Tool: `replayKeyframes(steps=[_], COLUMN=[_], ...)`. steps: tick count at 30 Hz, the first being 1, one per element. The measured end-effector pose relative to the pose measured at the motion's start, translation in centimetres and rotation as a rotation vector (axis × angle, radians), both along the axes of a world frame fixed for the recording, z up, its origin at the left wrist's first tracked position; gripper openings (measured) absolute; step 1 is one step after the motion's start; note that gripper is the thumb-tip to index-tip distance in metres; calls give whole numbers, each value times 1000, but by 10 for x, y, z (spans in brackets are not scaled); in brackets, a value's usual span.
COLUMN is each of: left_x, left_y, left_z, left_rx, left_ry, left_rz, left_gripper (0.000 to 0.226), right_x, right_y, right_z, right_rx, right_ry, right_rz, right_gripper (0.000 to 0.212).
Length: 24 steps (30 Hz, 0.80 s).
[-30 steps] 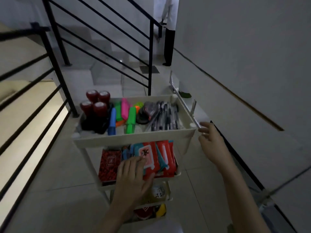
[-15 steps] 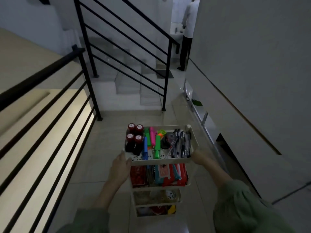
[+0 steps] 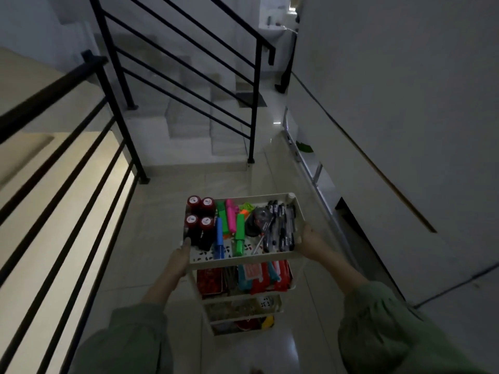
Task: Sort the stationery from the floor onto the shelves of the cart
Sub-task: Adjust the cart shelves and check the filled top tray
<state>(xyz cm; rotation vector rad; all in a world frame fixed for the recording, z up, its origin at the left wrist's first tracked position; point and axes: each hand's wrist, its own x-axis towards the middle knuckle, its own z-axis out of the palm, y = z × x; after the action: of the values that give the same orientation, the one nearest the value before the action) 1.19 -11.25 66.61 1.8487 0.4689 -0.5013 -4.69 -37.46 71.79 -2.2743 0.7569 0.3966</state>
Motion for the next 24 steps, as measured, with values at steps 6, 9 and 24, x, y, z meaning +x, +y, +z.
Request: replayKeyframes(steps=[6,9,24], left_x=[10,21,172], left_y=[-2,-6,7], left_z=[-27,-31,-34], left_rx=[-120,-99,-68], left_ry=[-95,-94,-92], left_rz=[183,200,-276], left_gripper=[48,48,52], right_x=[25,35,50], right_y=[-22,-29,40], right_z=[-26,-39,-56], right_rx=[278,299,323], right_ry=[-134,-155,-336], right_rz=[-271,-386,-1009], right_gripper=[52,50,43])
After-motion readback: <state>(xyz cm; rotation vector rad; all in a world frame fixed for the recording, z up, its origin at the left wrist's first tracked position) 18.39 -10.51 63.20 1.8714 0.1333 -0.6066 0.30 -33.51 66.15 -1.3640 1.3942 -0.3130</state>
